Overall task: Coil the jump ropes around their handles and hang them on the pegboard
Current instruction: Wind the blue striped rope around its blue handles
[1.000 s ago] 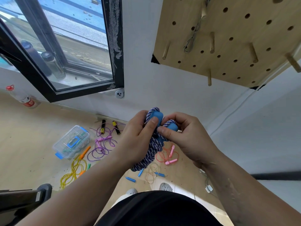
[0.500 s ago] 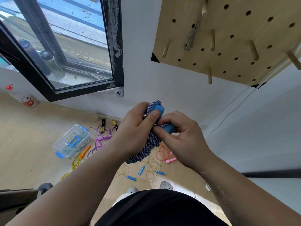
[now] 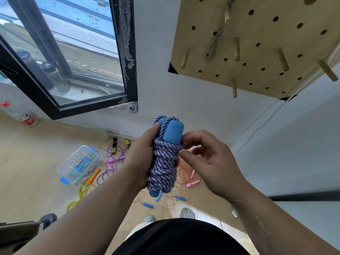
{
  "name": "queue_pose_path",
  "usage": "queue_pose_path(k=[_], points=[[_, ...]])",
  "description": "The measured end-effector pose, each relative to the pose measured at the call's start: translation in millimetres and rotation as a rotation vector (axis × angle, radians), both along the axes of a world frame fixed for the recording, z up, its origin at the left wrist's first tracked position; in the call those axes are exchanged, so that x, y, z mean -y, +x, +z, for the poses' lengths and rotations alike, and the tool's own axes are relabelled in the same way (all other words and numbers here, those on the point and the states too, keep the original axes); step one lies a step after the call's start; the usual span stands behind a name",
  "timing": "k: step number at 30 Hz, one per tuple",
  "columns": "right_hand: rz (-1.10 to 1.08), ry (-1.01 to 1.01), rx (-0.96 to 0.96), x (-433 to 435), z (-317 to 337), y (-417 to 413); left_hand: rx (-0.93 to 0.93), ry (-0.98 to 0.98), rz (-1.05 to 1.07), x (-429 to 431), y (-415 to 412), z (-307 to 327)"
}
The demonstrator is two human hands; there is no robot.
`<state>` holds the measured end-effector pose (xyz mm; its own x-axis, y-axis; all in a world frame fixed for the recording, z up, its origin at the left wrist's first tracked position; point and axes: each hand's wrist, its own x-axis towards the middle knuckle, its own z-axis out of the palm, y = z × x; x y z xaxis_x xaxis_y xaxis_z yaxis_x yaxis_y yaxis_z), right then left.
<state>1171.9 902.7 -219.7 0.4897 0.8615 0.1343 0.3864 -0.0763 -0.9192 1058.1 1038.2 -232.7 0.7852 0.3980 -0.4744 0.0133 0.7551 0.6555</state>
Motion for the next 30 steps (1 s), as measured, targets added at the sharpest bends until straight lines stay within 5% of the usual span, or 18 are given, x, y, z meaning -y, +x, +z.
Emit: queue_pose_path(k=[4, 10, 13, 15, 19, 23, 27, 30], points=[[-0.002, 0.028, 0.111, -2, 4, 2, 0.217, -0.144, -0.173, 4, -1, -5], [-0.109, -0.006, 0.489, 2, 3, 6, -0.066, -0.014, -0.150, 9, 11, -8], [-0.221, -0.127, 0.600, 3, -1, 7, -0.074, 0.271, -0.149, 17, 13, -15], [-0.228, -0.129, 0.462, 4, 1, 9, -0.055, 0.378, -0.137, 22, 13, -18], [-0.194, -0.026, -0.166, 9, 16, 17, 0.115, 0.127, -0.091, 20, 13, -17], [-0.239, 0.046, -0.453, 14, 22, 31, 0.233, 0.011, -0.149, 27, 24, -16], [-0.198, 0.036, -0.562, 23, 23, 52, 0.198, 0.011, -0.182, 32, 43, -15], [-0.102, -0.062, -0.416, 34, 23, 73, 0.162, 0.026, -0.121, 43, 62, -12]])
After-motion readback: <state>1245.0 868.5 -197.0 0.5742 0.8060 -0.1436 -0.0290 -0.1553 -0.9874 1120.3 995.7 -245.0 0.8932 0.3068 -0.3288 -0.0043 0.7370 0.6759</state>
